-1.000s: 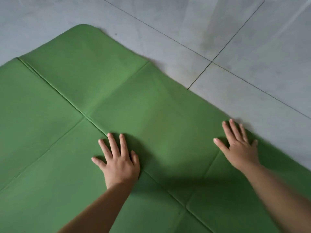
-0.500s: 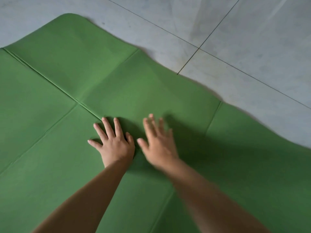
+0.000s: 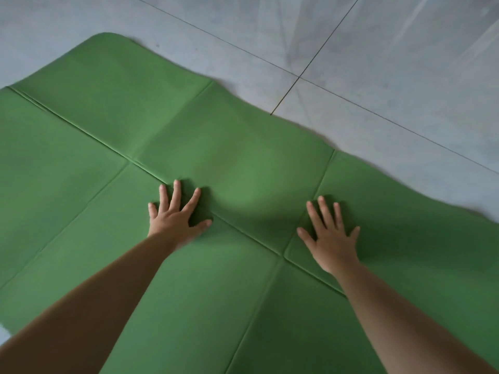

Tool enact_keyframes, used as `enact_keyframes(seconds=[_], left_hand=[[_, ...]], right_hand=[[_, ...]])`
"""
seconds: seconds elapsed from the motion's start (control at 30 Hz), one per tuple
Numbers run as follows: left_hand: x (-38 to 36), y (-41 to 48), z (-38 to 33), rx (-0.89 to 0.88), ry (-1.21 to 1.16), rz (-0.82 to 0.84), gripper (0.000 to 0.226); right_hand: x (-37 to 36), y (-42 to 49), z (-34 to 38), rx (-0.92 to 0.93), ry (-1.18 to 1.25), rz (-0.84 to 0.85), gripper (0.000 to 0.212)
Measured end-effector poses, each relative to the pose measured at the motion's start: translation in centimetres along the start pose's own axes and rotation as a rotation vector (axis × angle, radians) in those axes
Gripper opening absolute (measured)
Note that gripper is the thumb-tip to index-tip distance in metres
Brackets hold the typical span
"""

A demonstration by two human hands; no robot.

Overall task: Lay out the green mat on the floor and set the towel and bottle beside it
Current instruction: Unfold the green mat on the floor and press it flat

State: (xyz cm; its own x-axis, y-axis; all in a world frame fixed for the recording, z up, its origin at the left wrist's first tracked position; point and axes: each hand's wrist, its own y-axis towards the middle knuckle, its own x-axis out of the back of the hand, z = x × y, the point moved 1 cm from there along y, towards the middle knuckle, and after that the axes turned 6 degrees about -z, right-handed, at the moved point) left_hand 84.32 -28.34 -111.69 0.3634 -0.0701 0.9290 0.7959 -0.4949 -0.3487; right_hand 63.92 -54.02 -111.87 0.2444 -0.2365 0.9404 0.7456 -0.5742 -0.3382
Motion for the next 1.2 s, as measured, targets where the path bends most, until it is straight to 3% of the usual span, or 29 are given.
enact_keyframes(seconds=[0.13, 0.23, 0.33, 0.43, 0.53, 0.7, 0.87, 1.1, 1.2], left_hand=[[-1.9, -4.1, -2.3, -0.013, 0.068, 0.02, 0.086], [-5.0, -9.4, -5.7, -0.002, -0.001, -0.057, 0.082], [-6.7, -14.7, -6.8, -0.055, -0.05, -0.181, 0.072], [-7.6, -18.3, -5.8, -0.135, -0.023, -0.195, 0.077], [-7.6, -18.9, -5.3, -0.168, -0.002, -0.152, 0.079], [-6.7, -18.9, -5.6, -0.159, 0.043, -0.062, 0.079], [-6.4, -18.9, -5.4, -0.171, 0.064, -0.074, 0.095], [-7.2, -18.8, -5.3, -0.154, 0.146, -0.031, 0.103], [-6.7, -19.3, -7.1, -0.249, 0.145, -0.061, 0.1]], right_hand=[[0.3, -2.1, -3.0, -0.218, 0.031, 0.081, 0.071], [0.6, -3.3, -0.2, -0.244, -0.092, -0.019, 0.076], [-0.7, -5.8, 7.2, -0.02, 0.034, -0.168, 0.071], [-3.4, -10.3, 15.2, 0.224, 0.185, -0.133, 0.062], [-4.3, -12.6, 17.2, 0.254, 0.219, -0.164, 0.054], [-3.9, -12.7, 12.1, 0.279, 0.04, -0.155, 0.057], [-5.1, -13.2, 7.5, 0.089, 0.023, -0.047, 0.07], [-5.6, -17.7, -1.7, -0.169, 0.034, 0.046, 0.071], [-5.4, -19.8, -5.2, -0.306, 0.067, 0.096, 0.072]])
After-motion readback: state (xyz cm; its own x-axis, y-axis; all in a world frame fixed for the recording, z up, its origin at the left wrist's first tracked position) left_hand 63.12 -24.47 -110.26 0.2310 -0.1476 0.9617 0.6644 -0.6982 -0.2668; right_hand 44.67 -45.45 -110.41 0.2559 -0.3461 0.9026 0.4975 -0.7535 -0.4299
